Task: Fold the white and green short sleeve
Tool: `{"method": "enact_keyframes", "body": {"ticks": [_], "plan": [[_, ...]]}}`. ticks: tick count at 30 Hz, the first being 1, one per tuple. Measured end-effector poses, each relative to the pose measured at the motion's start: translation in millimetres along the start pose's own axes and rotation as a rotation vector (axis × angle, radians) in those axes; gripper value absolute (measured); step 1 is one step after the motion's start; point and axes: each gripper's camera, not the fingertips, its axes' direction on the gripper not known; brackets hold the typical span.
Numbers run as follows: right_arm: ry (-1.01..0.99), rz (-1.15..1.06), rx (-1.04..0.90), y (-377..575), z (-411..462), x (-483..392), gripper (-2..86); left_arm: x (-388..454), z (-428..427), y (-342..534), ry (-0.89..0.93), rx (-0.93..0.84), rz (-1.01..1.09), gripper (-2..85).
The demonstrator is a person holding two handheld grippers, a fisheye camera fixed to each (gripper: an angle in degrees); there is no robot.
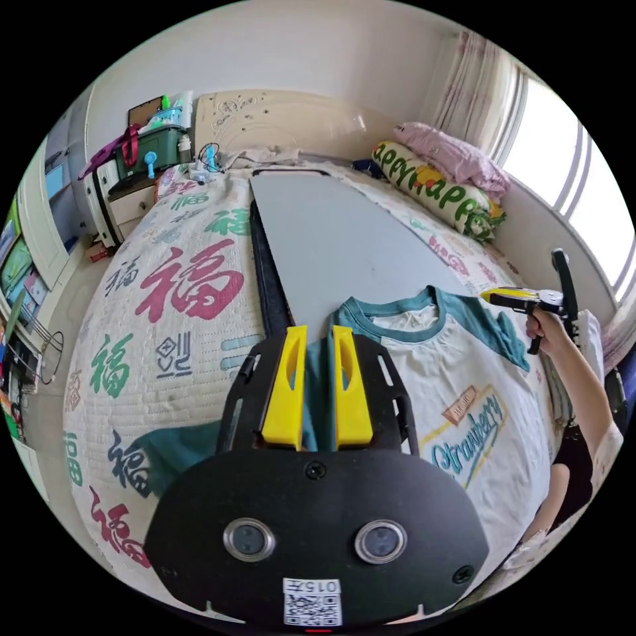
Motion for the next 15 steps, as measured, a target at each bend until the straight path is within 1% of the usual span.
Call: {"method": "enact_keyframes", "body": {"ticks": [1,3,4,6,8,9,12,14,15], "plan": [[-0.019,0.016,0.016,5,-15,18,6.6,-12,-21,5,0.004,0.007,-0.015,9.2],[-0.109,0.109,0.026,36,-58,98,8.7,-75,-95,36,-0.024,-0.019,-0.121,11.2],[-0.131,0.132,0.021,47,-64,117,8.8,-91,-111,48,-0.035,-0.026,-0.150,11.7],[-0.169,0.254,-0.027,91,-76,178,9.8,-141,-163,104,-0.079,-0.079,-0.250,13.3],[-0.167,0.314,-0.041,118,-79,206,10.7,-161,-192,145,-0.092,-0.096,-0.313,13.8],[-0.191,0.343,-0.055,128,-76,218,11.3,-167,-205,165,-0.082,-0.106,-0.344,14.0],[-0.298,0.368,-0.073,129,-63,223,12.9,-162,-214,186,-0.025,-0.129,-0.379,15.0],[-0.282,0.353,-0.045,119,-66,214,12.3,-151,-224,183,-0.035,-0.087,-0.390,14.5],[-0.266,0.332,-0.055,111,-68,206,6.0,-144,-224,175,-0.030,-0.095,-0.388,13.5]]}}
